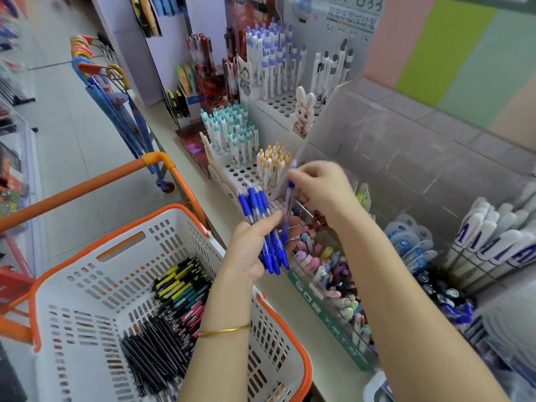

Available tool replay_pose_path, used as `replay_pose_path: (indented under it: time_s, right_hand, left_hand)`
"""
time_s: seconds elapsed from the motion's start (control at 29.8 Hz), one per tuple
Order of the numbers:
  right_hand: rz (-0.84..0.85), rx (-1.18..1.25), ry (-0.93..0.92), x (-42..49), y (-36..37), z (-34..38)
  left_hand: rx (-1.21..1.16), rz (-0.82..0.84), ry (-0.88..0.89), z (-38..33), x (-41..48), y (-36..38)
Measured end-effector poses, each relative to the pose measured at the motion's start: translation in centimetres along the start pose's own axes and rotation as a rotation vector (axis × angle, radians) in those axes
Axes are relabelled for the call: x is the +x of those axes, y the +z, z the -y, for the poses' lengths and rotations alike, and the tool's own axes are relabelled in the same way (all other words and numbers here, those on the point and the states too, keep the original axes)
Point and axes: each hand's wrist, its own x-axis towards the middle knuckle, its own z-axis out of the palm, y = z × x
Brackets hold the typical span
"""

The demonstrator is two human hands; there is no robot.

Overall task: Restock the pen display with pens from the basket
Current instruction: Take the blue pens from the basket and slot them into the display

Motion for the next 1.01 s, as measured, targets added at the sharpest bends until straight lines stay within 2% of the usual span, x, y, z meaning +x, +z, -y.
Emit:
replay_pose_path:
  time_s: [0.07,0.13,0.27,0.47,0.54,0.64,0.74,0.81,0.91,1.01]
  right_hand:
    - [-0.215,0.111,-0.055,0.5,-0.6,0.3]
    - [-0.366,0.101,-0.118,1.3,-0.9,0.2]
    - [-0.428,-0.128,-0.166,2.6,0.0,-1.2]
    - [-0.209,-0.637,-0.005,2.9,1.8,-2.4]
    - [-0.174,-0.684,0.033,2.8,2.1,-2.3]
    - [-0.213,-0.637,0.011,2.7,1.8,-2.1]
    - [-0.306,-0.535,-0.132,2.1,0.9,-1.4]
    - [-0.192,-0.356,-0.173,1.4,0.4,-0.6]
    - [0.156,-0.14,-0.053,0.0,-0.1,0.5]
    - [0.255,-0.103,0.006,-0.4,-0.5,0.7]
  left_hand:
    - [-0.019,-0.032,-0.019,0.1,0.2,-0.1]
    - [-0.039,-0.041,-0.024,0.2,0.2,-0.1]
    - [-0.024,-0.032,-0.009,0.1,0.3,0.1]
    - [-0.015,0.042,0.046,0.0,0.0,0.1]
    - [0.015,0.079,0.054,-0.2,-0.3,0.1]
    - [0.031,0.108,0.067,-0.4,-0.5,0.1]
    - [0.02,0.143,0.078,-0.6,-0.6,0.3]
    - [0.003,0.175,0.072,-0.8,-0.8,0.6]
    - [-0.002,0.203,0.069,-0.9,-1.0,0.9]
    - [-0.01,0.202,0.064,-0.9,-1.2,1.0]
